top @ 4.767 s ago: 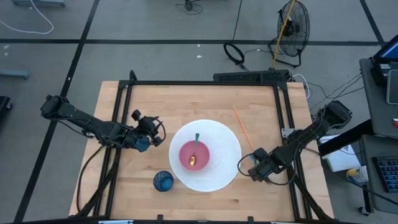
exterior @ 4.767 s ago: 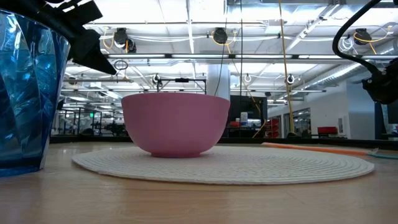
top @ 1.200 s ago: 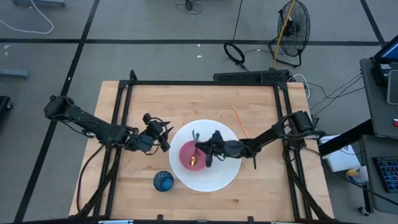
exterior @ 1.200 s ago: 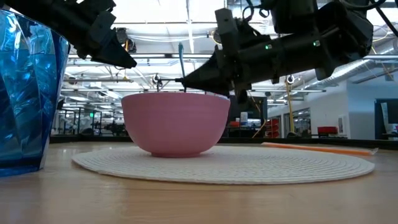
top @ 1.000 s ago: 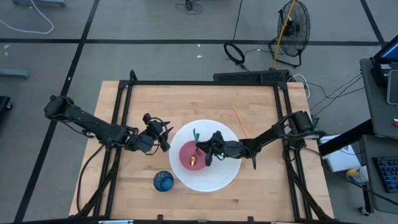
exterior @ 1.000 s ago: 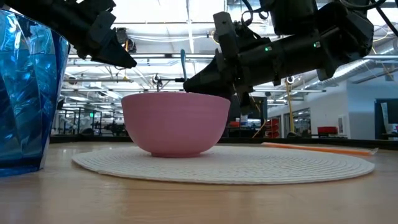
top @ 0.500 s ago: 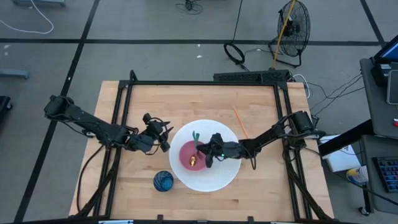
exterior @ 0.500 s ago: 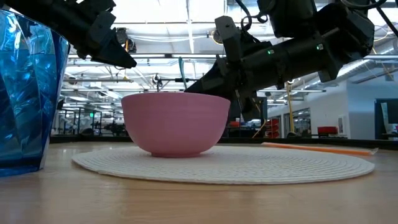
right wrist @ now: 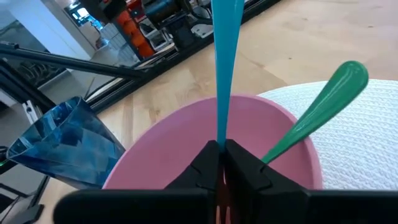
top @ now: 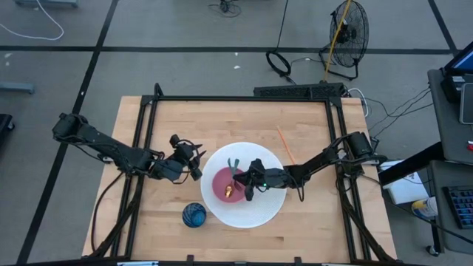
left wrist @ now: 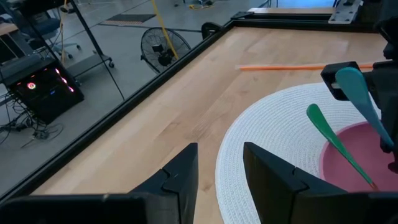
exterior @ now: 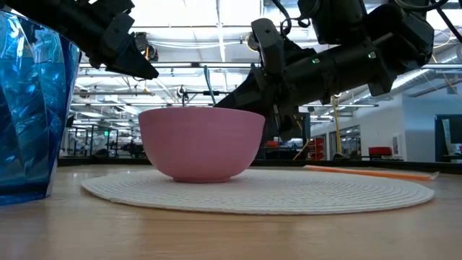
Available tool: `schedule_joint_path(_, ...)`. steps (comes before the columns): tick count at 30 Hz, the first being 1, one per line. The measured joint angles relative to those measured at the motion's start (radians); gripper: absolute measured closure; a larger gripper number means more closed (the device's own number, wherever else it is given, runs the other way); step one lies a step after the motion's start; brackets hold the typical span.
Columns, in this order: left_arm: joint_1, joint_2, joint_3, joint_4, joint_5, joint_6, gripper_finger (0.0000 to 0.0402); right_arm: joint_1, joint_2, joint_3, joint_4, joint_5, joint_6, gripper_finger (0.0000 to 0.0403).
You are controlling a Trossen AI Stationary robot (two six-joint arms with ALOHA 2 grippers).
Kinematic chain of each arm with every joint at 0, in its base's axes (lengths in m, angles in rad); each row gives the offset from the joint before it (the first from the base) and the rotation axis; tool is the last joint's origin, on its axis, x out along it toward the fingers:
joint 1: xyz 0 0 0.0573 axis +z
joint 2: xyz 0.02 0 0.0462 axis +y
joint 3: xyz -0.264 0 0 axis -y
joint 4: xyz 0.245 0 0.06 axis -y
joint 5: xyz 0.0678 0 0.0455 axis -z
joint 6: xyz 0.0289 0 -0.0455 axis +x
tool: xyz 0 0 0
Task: Pick & Place Utensil
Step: Put the blue fork into the pink bowl
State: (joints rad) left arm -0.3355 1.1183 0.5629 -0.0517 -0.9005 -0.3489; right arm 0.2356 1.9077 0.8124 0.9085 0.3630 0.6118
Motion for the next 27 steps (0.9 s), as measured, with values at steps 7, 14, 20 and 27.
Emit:
schedule_joint_path(7, 0.0, 0.0, 0.0, 0.0, 0.0, 0.0, 0.0268, 0.0, 0.0, 0.0, -0.001, -0.001, -0.005, 0.0386)
schedule_joint_path(14, 0.0, 0.0, 0.0, 0.0, 0.001, 0.0, 0.0268, 0.0, 0.0, 0.0, -0.001, -0.002, -0.022, 0.0376)
schedule_joint_path(20, 0.0, 0.0, 0.0, 0.0, 0.004, 0.0, 0.0268, 0.0, 0.0, 0.0, -0.001, -0.002, -0.026, 0.0379)
schedule_joint_path(27, 0.0, 0.0, 0.0, 0.0, 0.005, 0.0, 0.0268, 0.0, 0.0, 0.0, -0.001, -0.002, -0.032, 0.0378)
